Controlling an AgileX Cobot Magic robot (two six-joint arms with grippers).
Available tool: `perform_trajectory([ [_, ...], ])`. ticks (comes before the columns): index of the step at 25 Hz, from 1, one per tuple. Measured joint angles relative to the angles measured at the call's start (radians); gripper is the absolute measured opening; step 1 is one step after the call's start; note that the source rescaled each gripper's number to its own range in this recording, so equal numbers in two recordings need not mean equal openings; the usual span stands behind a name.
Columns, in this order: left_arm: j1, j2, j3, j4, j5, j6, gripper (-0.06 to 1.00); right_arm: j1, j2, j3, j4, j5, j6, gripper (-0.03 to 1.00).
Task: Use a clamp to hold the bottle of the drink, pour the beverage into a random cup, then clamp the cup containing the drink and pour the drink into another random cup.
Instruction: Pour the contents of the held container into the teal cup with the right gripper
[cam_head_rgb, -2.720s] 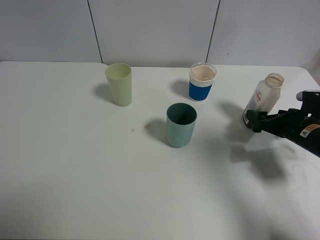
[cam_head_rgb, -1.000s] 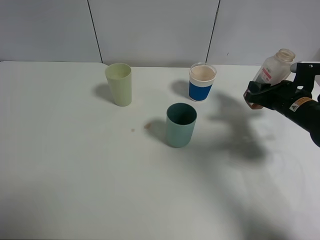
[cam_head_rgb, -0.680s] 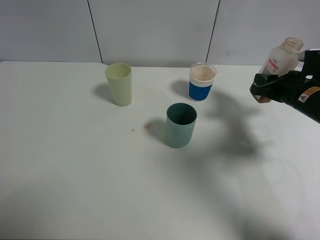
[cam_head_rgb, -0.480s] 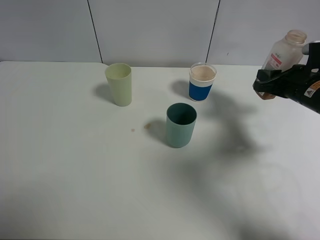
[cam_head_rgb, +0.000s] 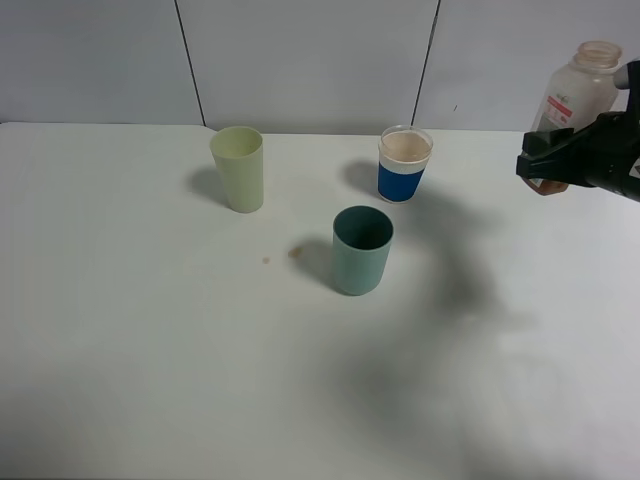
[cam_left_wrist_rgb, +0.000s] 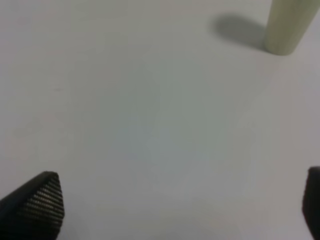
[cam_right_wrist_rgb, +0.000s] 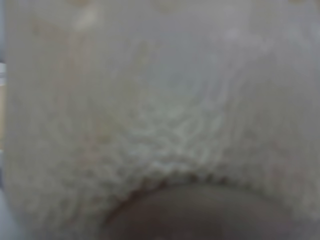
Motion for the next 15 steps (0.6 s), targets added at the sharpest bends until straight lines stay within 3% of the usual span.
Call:
perform_trajectory([
  [5, 0.0, 0.0, 0.0, 0.0, 0.0, 0.0, 0.89, 0.079, -0.01, 0.0, 0.012, 0.043, -0.013, 0.02],
  [15, 0.0, 0.0, 0.0, 0.0, 0.0, 0.0, 0.89, 0.227, -0.01, 0.0, 0.132, 0.127, -0.166, 0.02],
])
